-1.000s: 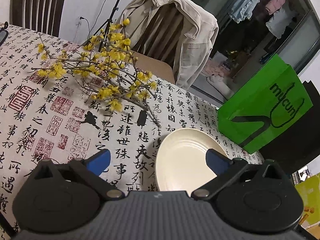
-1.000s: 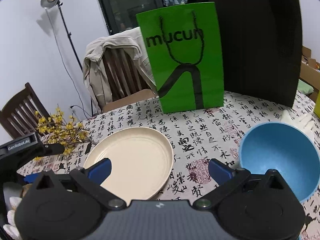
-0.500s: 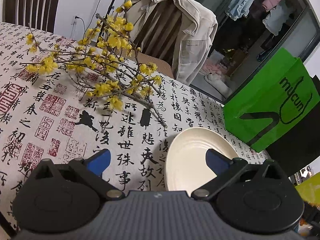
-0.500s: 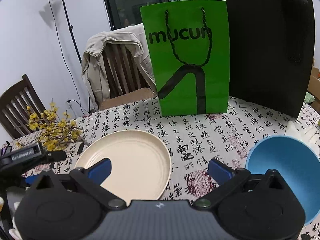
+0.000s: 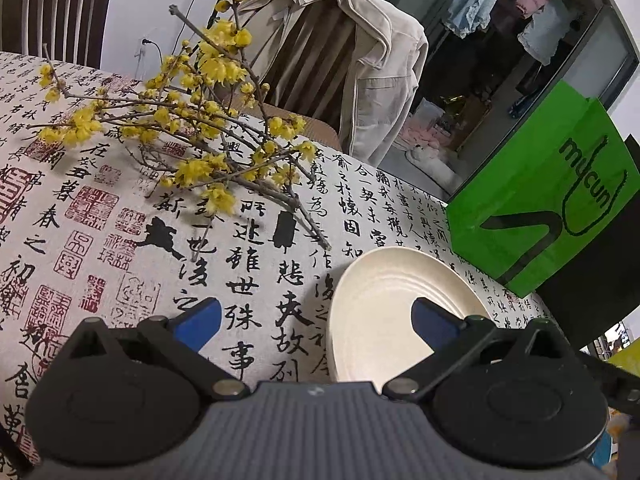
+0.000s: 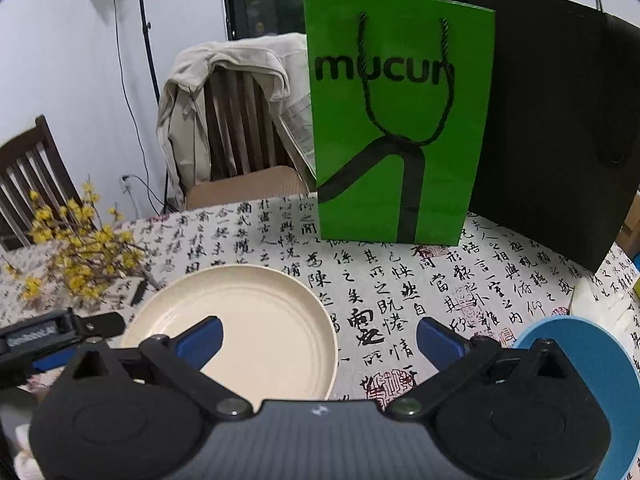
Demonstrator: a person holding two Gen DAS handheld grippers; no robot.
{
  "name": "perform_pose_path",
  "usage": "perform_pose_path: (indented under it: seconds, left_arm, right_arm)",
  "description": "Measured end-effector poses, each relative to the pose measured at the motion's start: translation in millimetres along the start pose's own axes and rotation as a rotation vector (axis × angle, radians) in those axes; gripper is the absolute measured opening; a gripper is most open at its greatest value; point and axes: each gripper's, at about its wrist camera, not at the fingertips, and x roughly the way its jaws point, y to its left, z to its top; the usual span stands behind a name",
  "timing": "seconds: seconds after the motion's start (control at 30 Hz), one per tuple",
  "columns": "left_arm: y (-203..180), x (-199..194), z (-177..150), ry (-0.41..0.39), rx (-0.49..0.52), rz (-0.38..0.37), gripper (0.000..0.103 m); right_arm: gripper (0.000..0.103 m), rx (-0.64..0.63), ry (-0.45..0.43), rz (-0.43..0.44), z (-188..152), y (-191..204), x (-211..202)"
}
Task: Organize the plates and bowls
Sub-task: 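Lower both open grippers onto the rim of the cream plate, then close both grippers on the cream plate rim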
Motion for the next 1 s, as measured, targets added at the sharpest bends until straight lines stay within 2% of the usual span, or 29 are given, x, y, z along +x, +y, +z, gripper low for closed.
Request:
perform_pose_path:
  seconds: [0.23,0.37,0.47,0.6,0.77,0.9,1.0]
  left_arm:
    - [-2,8,-4,0.017,0.018,-0.005,0.103]
    - [-6,11,-9,0.006,0.041,-0.016,0.103]
    - [-9,13,-12,-0.005,0.062,-0.037,0.101]
    - [-14,14,-15,-0.006,0.088,-0.073,0.096]
    - [-14,19,-17,0.021,0.088,-0.078,0.085]
    - [-13,23,-17,0.041,0.08,-0.092,0.072]
    - [-14,23,-17,0.045,0.081,-0.094,0.068]
  right_arm:
    - [0.096,-0.026,0.065,-0.033,-2,4,28]
    - [0.095,-0.043,0.083,-0.043,-4,9,39]
    - [0.088,-0.048,0.097,-0.041,-2,11,47]
    - [0.087,-0.042,0.121,-0.049,0,10,54]
    - [0.084,-0.055,0.143,-0.064,1,11,58]
    - [0.073,-0.067,0.172,-0.06,-1,14,64]
    - [0.068,-0.085,0.187,-0.052,-2,18,66]
